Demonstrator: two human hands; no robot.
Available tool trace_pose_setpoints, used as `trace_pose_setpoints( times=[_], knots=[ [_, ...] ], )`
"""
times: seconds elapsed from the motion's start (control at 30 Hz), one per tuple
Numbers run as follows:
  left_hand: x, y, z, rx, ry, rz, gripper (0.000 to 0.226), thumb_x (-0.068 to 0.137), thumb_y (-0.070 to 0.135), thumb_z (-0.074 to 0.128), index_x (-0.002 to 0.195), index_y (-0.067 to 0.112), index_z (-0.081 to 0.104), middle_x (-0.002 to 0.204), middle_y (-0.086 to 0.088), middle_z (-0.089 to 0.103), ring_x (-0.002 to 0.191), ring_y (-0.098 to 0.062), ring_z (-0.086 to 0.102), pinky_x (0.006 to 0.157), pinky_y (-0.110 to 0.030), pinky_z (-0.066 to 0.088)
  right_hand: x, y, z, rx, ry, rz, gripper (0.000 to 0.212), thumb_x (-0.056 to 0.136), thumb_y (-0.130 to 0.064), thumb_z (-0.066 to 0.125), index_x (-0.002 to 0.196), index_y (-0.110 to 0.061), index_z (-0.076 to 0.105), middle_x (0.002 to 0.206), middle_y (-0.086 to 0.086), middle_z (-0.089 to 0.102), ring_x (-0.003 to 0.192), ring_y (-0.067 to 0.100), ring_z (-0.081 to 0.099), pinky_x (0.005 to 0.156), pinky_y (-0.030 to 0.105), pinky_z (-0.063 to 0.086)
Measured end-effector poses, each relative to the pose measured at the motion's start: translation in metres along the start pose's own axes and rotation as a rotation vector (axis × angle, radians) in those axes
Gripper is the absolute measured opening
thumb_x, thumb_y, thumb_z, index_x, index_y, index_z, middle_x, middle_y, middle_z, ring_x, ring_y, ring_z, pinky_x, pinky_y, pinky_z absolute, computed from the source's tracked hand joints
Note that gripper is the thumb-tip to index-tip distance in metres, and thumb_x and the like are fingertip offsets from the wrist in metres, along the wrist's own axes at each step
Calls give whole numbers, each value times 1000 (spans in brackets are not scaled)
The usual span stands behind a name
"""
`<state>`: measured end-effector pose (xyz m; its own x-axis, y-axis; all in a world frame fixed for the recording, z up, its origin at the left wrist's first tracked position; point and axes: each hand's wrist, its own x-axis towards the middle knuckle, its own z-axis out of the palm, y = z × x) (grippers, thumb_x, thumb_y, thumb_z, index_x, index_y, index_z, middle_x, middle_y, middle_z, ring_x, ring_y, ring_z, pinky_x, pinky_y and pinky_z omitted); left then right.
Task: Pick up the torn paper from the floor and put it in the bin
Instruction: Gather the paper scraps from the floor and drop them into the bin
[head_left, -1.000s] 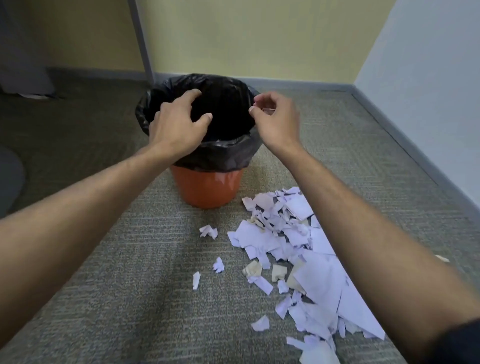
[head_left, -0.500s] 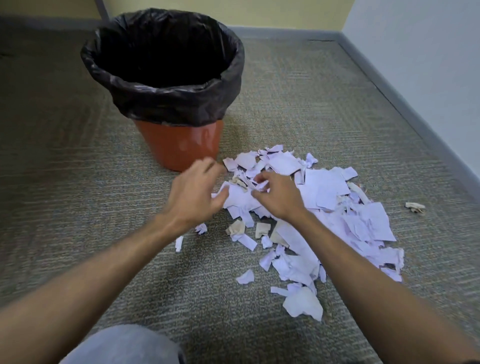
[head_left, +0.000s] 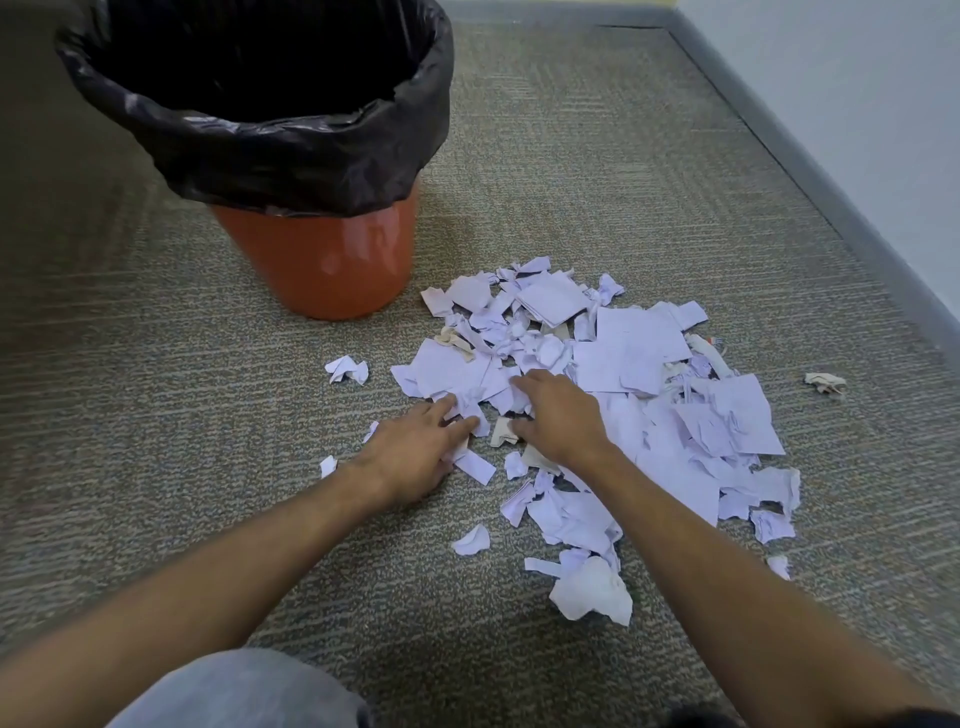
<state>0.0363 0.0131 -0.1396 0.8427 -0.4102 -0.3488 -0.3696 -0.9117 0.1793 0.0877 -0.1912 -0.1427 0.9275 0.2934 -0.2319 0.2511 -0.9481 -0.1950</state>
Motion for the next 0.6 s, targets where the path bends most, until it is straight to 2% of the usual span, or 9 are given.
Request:
trace_pose_setpoints(
  times=[0.1,0.17,0.23,0.33,0.47,0.6],
  knots=[
    [3,1,3,-57,85,34,35,100,25,43,134,26,49,132,-6,45,120,-25,46,92,-46,50,2,-6,2,-1,45,-16,42,92,-28,62,132,-20,54,124,5,59,111,30,59,83,39,51],
    [5,2,5,-68,117,50,30,100,23,44,127,22,56,117,-4,51,108,-22,51,85,-43,51,6,-8,3,-11,71,-16,31,92,-17,57,123,-15,60,117,8,63,104,32,62,80,39,52],
    [4,2,5,-82,142,61,28,101,24,43,123,19,59,111,-4,53,101,-21,54,81,-40,51,7,-10,6,16,99,-14,30,92,-7,52,118,-12,64,114,10,66,102,33,63,80,40,53],
    [3,1,1,-124,178,54,25,100,26,45,116,17,63,108,-2,54,95,-19,56,77,-35,50,6,-8,6,178,171,18,32,91,-4,50,118,-9,68,111,14,70,101,35,64,81,41,53],
    [4,-2,-18,-255,306,22,24,97,28,53,117,23,66,115,4,56,90,-14,58,75,-25,46,5,-4,-11,415,331,84,22,89,-6,57,103,-6,74,90,14,75,83,30,69,75,38,54],
    [9,-1,-54,-310,448,29,22,95,27,57,113,23,68,111,6,58,87,-15,61,76,-33,51,4,-4,-47,644,459,144,17,86,-4,64,98,-5,77,90,8,76,78,22,69,75,32,54]
  ],
)
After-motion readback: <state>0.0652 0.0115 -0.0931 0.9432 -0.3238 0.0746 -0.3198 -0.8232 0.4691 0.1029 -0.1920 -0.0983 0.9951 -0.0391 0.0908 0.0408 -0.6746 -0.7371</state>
